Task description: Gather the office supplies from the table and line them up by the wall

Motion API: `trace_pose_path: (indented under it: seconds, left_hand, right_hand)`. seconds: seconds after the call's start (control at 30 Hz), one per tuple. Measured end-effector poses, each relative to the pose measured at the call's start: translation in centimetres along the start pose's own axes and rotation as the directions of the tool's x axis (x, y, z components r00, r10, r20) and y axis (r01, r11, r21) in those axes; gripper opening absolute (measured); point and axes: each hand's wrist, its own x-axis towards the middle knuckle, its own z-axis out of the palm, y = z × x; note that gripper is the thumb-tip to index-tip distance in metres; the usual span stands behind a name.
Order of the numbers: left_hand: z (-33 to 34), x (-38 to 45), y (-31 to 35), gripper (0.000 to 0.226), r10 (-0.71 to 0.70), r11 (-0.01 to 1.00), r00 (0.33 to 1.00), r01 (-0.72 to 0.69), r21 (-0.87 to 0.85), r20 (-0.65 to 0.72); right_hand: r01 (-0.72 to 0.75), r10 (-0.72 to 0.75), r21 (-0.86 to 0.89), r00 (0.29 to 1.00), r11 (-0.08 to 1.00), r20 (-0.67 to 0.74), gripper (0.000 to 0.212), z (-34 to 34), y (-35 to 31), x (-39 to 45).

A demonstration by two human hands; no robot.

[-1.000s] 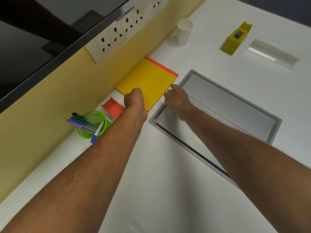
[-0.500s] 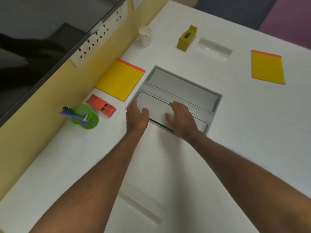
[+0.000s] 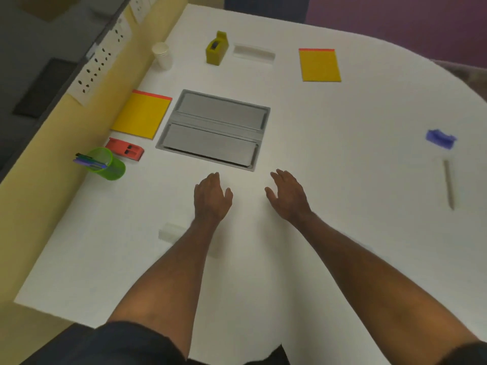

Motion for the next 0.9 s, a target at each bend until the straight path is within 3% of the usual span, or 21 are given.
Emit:
trace_pose_path:
  seconds: [0.23,0.6,0.9]
  left_hand:
    - [3.7,-10.3,7.0,0.061,0.137,0.977,0.986,-0.150,0.154,0.090]
    - [10.3,-24.8,18.4,0.063,0.273,0.930,0.948,-0.303,0.208,0.161]
    - [16.1,-33.2,30.2,0.064,0.445,0.828,0.857,-0.505,0.246,0.261]
  right_hand:
    - [-0.096,0.096,-0.034,0.995,0.995,0.001,0.057,-2.0,6.9,-12.4]
    - [-0.249,0.250,-0.043,0.968,0.967,0.008,0.060,-3.9,18.9,-30.5]
    - [-0.420,0.421,-0.020,0.906,0.907,0.038,0.062,-4.6,30.4,-44.6]
